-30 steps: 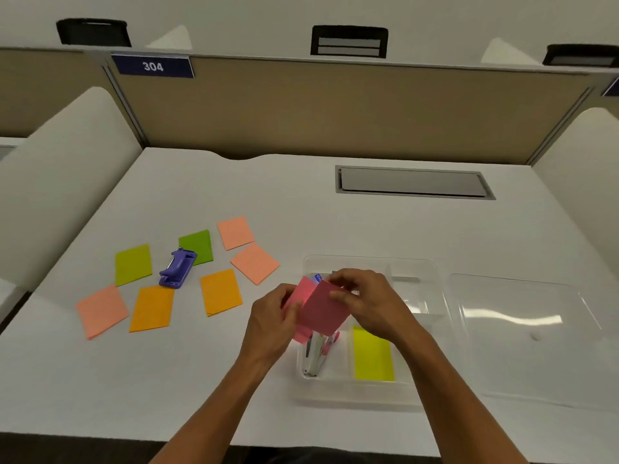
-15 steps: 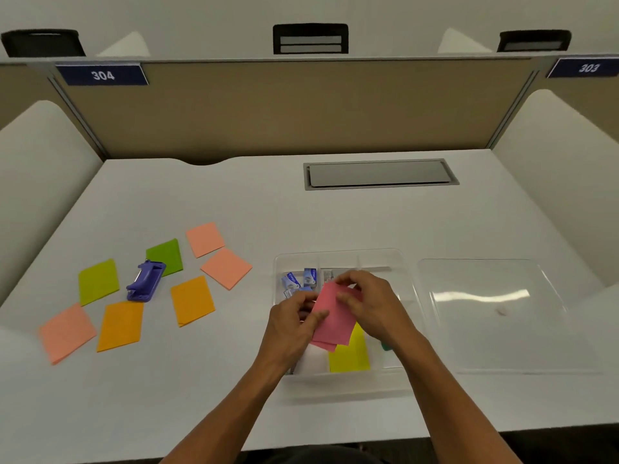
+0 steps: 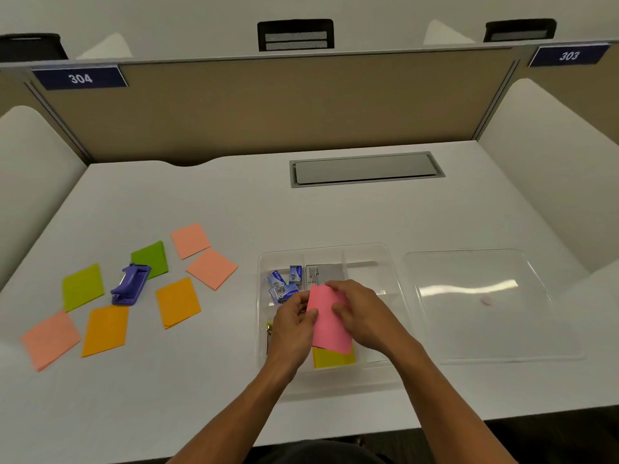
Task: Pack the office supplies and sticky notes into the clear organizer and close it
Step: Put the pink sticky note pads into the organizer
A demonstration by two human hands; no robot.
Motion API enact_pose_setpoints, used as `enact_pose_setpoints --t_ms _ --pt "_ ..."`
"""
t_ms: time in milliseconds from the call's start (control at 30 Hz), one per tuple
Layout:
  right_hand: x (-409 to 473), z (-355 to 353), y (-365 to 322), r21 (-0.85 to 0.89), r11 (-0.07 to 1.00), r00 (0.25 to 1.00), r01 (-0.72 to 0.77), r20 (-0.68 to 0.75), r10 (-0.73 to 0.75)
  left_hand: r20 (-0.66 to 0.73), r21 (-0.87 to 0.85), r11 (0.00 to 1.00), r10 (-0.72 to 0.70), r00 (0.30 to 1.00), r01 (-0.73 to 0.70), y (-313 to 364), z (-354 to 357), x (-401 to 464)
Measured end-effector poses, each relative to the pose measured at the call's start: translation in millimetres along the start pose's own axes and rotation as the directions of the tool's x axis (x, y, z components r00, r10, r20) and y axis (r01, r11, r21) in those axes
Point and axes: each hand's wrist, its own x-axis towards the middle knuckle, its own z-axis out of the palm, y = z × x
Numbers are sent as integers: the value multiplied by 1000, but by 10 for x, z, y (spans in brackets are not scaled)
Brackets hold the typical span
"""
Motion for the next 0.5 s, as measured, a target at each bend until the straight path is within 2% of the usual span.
enact_pose_setpoints --t_ms 233,500 --pt "-3 23 65 -27 1000 1000 -13 8 13 47 110 994 -29 998 24 -58 67 26" --pt "68 84 112 -49 998 999 -26 28 27 -4 222 972 75 997 -72 -159 -10 26"
